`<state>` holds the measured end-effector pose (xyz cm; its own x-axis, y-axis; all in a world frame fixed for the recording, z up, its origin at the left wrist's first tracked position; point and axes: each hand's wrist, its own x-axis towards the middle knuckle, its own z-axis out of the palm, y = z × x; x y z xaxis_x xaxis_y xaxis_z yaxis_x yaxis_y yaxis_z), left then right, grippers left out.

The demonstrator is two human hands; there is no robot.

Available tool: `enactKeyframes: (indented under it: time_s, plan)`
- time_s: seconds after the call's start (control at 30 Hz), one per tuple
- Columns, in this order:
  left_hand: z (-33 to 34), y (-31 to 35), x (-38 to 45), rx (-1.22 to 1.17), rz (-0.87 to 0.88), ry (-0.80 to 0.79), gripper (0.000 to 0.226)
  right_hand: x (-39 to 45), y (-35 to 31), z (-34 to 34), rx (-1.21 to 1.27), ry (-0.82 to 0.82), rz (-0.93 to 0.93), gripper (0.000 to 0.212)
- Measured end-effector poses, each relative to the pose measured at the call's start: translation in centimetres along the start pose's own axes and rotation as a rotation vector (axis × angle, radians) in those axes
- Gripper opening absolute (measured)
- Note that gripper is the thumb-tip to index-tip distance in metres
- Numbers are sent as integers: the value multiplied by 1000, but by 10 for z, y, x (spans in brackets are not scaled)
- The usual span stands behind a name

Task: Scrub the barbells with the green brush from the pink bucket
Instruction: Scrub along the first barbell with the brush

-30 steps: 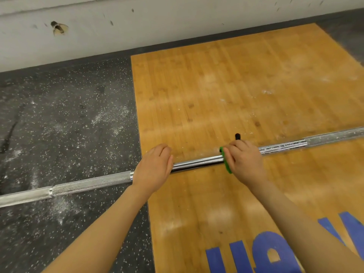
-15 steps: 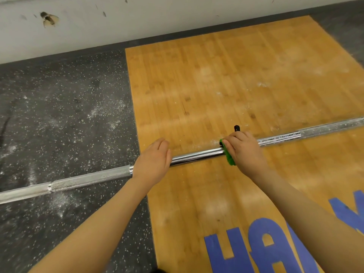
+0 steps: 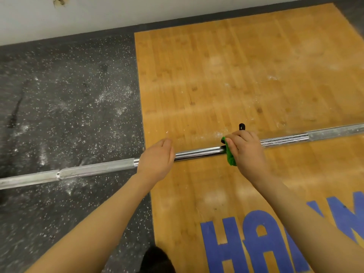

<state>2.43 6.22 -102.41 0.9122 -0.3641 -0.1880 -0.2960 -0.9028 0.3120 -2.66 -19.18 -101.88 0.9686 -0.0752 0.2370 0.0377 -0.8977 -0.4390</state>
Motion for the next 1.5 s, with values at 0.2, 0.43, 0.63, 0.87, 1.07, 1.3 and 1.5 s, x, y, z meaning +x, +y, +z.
enactKeyframes:
  time_s: [0.2,0.43,0.63,0.87,1.07,1.3,1.5]
  plan:
    - [9,7,-17,55,-21,71,38,-8,0,-4,63,25,11,45]
    - [22,15,-51,102,28,170,46,-11,-4,-9,117,57,58,36]
    - [31,24,-85,167,32,119,46,-38,-9,-6,147,51,81,49]
    - [19,12,-98,158,44,156,48,-57,-39,4,82,34,-58,40]
    - [31,8,-102,102,16,166,59,-89,-80,39,16,-81,-295,34]
    - [34,12,-111,107,-1,153,46,-100,-53,37,-96,-92,-342,33]
    - [34,14,-114,100,-18,140,48,-93,-16,17,-100,-73,-257,38]
